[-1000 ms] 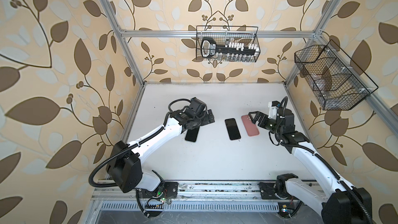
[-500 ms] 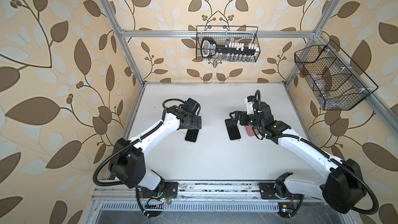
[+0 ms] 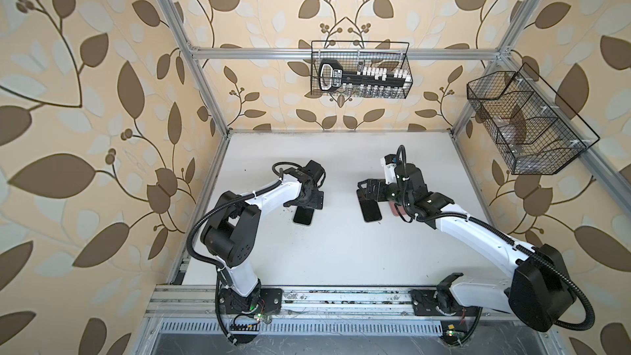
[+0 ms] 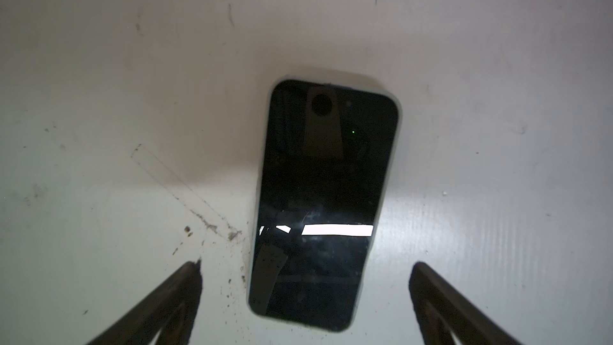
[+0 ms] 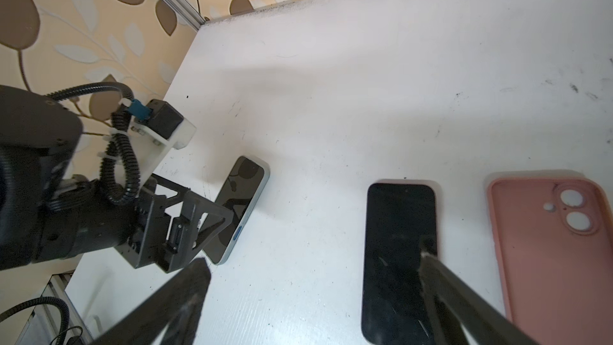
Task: Take the phone out of the phone case
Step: Pick up the phone from the center of the table.
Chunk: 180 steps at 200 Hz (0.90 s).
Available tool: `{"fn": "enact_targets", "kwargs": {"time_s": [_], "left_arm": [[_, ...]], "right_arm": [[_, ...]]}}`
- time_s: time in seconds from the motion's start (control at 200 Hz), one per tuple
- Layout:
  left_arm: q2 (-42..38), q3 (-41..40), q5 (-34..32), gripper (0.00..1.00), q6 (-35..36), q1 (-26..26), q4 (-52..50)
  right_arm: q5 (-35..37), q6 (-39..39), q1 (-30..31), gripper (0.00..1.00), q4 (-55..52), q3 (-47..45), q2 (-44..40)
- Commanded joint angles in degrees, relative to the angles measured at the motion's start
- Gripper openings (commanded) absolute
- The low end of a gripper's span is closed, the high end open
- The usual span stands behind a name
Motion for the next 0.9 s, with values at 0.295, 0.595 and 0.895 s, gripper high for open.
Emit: {"fn": "enact_targets", "kwargs": {"time_s": [0.295,0.595,0.895], "left_arm": [[3.5,1.1,0.1,0.99,2.6,0.9,3.1],[4.2,0.6,0.0,0.97,3.2,1.0,4.2],[4.7,0.5,0.1,0.96,3.7,1.0,4.6]], "right_arm": [[-2.7,-0.8,-4.9,1.0,0.0,-4.2,-4.5],[-3.0,-0.6,-5.8,1.0,0.0,-5.4,-5.5],[-3.0,-0.6,-6.1,1.0,-0.2,-5.6,-5.9]]}}
